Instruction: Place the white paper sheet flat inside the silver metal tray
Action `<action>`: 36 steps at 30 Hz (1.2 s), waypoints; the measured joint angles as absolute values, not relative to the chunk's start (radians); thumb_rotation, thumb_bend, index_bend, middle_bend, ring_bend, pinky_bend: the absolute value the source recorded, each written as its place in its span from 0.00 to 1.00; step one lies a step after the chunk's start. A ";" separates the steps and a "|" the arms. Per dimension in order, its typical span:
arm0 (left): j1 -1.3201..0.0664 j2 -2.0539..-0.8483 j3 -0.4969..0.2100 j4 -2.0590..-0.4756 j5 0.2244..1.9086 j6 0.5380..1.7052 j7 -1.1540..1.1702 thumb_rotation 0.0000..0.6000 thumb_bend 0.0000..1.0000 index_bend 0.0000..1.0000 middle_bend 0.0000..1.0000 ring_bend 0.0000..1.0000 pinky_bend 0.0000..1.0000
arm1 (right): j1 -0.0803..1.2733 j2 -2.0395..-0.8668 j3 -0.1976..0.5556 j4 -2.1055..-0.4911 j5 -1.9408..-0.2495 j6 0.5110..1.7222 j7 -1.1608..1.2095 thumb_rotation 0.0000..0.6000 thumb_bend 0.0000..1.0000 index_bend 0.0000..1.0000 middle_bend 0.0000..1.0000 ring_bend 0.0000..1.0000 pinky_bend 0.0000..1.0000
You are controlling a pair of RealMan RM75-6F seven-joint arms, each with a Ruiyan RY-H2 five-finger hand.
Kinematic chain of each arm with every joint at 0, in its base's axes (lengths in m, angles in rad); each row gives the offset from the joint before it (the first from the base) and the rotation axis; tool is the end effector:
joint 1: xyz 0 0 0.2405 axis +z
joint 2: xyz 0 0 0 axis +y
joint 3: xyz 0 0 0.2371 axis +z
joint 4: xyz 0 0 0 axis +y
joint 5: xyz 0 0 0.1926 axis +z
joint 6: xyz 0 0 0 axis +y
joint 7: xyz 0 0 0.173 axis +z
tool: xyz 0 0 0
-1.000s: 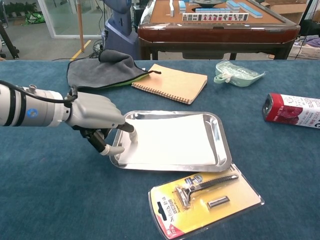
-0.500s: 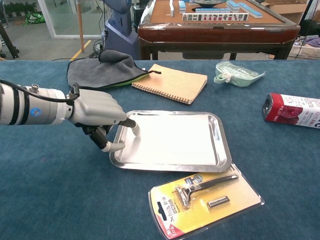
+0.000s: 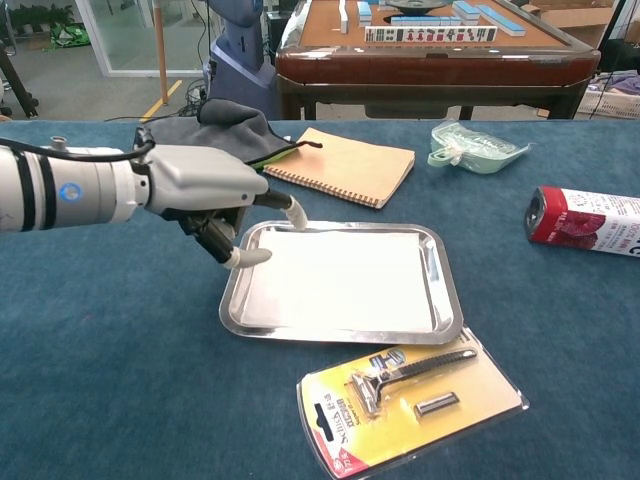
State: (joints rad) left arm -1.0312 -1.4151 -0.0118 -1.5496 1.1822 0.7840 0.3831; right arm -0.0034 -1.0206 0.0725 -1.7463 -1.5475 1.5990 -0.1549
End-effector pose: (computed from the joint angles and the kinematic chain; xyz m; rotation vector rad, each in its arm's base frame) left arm -0.0720 0.3474 -0.0234 -2.3233 -0.5651 -0.7532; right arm -0.2684 -0.1850 0.2023 1.3400 -0.7473 0.8572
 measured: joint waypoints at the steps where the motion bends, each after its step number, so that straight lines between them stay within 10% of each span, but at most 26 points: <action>1: -1.022 -1.411 -0.014 -1.552 1.183 0.798 0.381 0.48 0.38 0.16 0.93 0.89 0.97 | -0.002 -1.020 0.073 -1.746 -1.549 1.598 -0.154 1.00 0.10 0.17 0.28 0.15 0.17; 16: -0.770 -1.226 -0.003 -1.674 1.136 1.064 0.311 0.58 0.29 0.14 0.45 0.42 0.66 | 0.043 -1.017 0.077 -1.726 -1.561 1.538 -0.138 1.00 0.06 0.17 0.27 0.15 0.17; 22: -0.647 -1.179 0.005 -1.730 1.130 1.180 0.227 0.99 0.28 0.14 0.37 0.32 0.46 | 0.071 -1.012 0.078 -1.712 -1.570 1.502 -0.119 1.00 0.01 0.17 0.27 0.15 0.17; 36: -0.367 -1.143 0.069 -1.782 1.267 1.483 0.198 1.00 0.28 0.14 0.27 0.22 0.26 | 0.138 -0.973 0.063 -1.736 -1.579 1.384 -0.077 1.00 0.07 0.17 0.25 0.14 0.17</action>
